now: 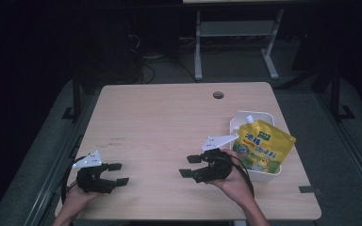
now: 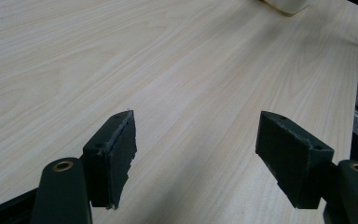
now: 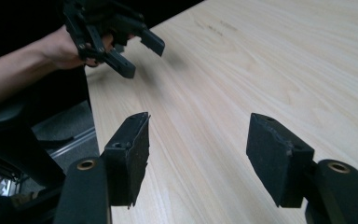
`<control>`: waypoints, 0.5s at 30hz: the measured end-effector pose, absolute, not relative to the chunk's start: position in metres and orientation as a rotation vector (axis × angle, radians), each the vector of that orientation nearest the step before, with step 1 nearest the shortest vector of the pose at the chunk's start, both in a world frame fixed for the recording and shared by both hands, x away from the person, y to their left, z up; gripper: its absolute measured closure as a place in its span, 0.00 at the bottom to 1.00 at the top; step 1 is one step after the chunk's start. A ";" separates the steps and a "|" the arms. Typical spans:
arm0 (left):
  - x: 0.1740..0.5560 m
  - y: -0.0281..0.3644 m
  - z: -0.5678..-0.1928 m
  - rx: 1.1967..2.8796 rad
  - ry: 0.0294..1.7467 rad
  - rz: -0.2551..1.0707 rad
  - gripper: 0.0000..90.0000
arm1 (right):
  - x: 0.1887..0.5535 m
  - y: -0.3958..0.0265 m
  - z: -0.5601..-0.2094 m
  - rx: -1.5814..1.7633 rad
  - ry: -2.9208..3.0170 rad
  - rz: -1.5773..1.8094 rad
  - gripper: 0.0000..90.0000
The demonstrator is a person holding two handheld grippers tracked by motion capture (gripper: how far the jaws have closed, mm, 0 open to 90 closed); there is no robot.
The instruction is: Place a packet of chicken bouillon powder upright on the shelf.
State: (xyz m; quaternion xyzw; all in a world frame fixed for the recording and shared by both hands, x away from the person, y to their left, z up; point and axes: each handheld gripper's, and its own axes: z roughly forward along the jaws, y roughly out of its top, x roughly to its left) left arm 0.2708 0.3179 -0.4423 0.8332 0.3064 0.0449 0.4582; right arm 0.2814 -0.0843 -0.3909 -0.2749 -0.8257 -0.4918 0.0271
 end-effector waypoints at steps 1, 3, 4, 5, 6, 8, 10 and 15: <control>0.271 0.318 -0.442 2.052 0.755 0.111 0.31 | 0.281 -0.083 -0.393 -0.852 -2.549 -1.513 0.43; 0.271 0.318 -0.442 2.052 0.754 0.110 0.31 | 0.281 -0.080 -0.397 -0.851 -2.557 -1.502 0.42; 0.271 0.318 -0.442 2.052 0.755 0.110 0.31 | 0.280 -0.079 -0.399 -0.854 -2.562 -1.494 0.42; 0.270 0.318 -0.442 2.052 0.755 0.110 0.31 | 0.280 -0.078 -0.401 -0.853 -2.563 -1.488 0.42; 0.270 0.318 -0.442 2.052 0.755 0.110 0.31 | 0.279 -0.077 -0.404 -0.856 -2.564 -1.481 0.42; 0.270 0.318 -0.442 2.052 0.755 0.110 0.31 | 0.278 -0.075 -0.408 -0.860 -2.574 -1.474 0.42; 0.270 0.318 -0.442 2.052 0.754 0.109 0.31 | 0.276 -0.073 -0.412 -0.861 -2.586 -1.466 0.42; 0.270 0.316 -0.443 2.061 0.748 0.105 0.31 | 0.272 -0.070 -0.420 -0.871 -2.610 -1.468 0.42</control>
